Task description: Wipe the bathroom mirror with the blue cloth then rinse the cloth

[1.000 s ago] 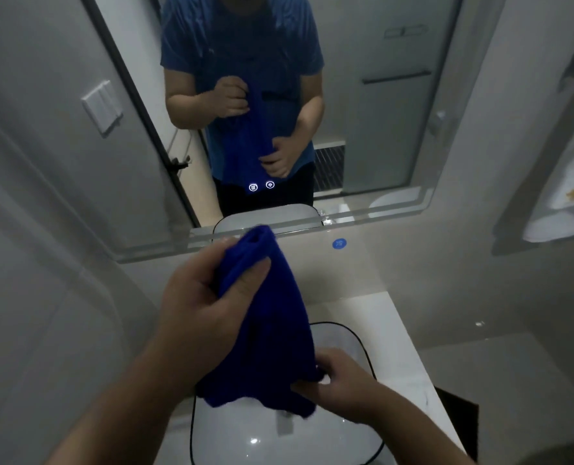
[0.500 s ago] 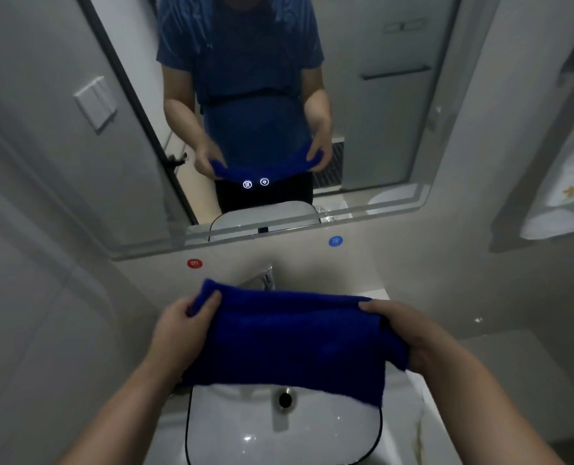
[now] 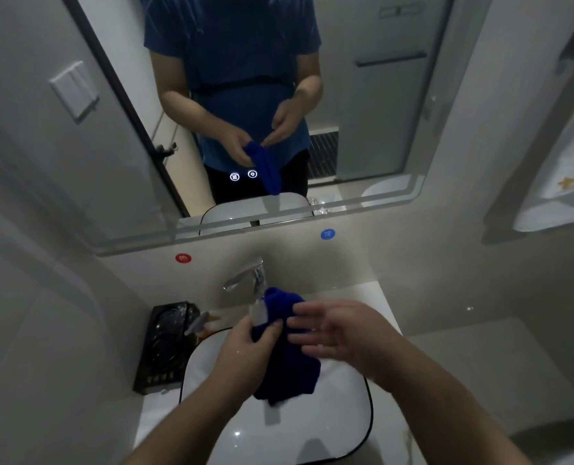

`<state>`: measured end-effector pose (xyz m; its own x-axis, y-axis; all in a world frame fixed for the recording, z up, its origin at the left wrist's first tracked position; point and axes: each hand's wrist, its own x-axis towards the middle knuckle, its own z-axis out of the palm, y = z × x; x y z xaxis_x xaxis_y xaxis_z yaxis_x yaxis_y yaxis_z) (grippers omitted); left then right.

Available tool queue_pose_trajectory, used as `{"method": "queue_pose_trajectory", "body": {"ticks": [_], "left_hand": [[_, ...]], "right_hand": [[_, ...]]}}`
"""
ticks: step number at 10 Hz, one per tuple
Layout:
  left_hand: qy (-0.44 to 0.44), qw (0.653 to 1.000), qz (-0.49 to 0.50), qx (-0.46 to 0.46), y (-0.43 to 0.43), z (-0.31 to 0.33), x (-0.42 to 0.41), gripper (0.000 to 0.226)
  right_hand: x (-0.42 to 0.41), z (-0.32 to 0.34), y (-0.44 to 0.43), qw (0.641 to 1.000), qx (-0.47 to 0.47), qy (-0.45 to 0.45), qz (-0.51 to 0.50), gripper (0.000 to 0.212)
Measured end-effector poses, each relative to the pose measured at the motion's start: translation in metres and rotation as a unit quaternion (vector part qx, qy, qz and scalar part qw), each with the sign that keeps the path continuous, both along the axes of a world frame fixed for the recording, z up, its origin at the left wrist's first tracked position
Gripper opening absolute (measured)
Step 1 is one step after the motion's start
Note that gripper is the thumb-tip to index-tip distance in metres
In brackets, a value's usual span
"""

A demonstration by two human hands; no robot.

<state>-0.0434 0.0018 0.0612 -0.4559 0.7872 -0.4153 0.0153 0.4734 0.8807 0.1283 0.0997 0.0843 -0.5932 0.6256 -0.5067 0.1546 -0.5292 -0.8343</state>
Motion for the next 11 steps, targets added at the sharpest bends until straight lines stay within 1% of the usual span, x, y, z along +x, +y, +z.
{"method": "queue_pose_trajectory", "body": {"ticks": [1,2,3,4,5,6,7,8,9,10,11], "left_hand": [[-0.11,0.992,0.064,0.002,0.007,0.012,0.006,0.018],[-0.264,0.96,0.089,0.022,0.018,0.02,0.02,0.035],[-0.252,0.962,0.1,-0.008,0.031,0.01,0.027,0.034],[-0.036,0.996,0.029,-0.077,0.043,-0.024,0.033,0.025],[-0.008,0.988,-0.005,-0.155,0.047,-0.053,0.043,0.028],[-0.031,0.98,-0.039,-0.19,0.067,-0.081,0.06,0.038],[-0.04,0.991,-0.039,-0.124,0.11,-0.079,0.076,0.031],[-0.033,0.996,-0.029,-0.082,0.147,-0.071,0.082,0.022],[-0.06,0.993,-0.038,-0.091,0.184,-0.079,0.078,0.04],[0.031,0.98,-0.073,-0.184,0.189,-0.091,0.072,0.061],[0.112,0.978,-0.043,-0.171,0.167,-0.115,0.064,0.054]], "right_hand": [[0.017,-0.019,0.005,0.97,0.2,-0.132,-0.031,0.03],[0.027,-0.044,0.003,0.998,-0.051,-0.025,0.017,0.09],[0.039,-0.055,0.002,0.981,-0.172,0.085,-0.036,0.059],[0.06,-0.087,0.01,0.988,-0.128,0.075,-0.048,0.067],[0.076,-0.108,0.017,0.996,-0.063,-0.035,-0.058,0.063],[0.091,-0.124,0.033,0.986,0.013,-0.148,-0.078,0.034],[0.099,-0.117,0.072,0.977,0.074,-0.171,-0.1,0.019],[0.105,-0.114,0.115,0.973,0.098,-0.175,-0.11,0.024],[0.104,-0.114,0.17,0.979,0.059,-0.188,-0.049,0.042],[0.102,-0.127,0.193,0.939,0.054,-0.335,0.056,0.092],[0.11,-0.163,0.197,0.916,0.126,-0.378,0.04,0.086]]}}
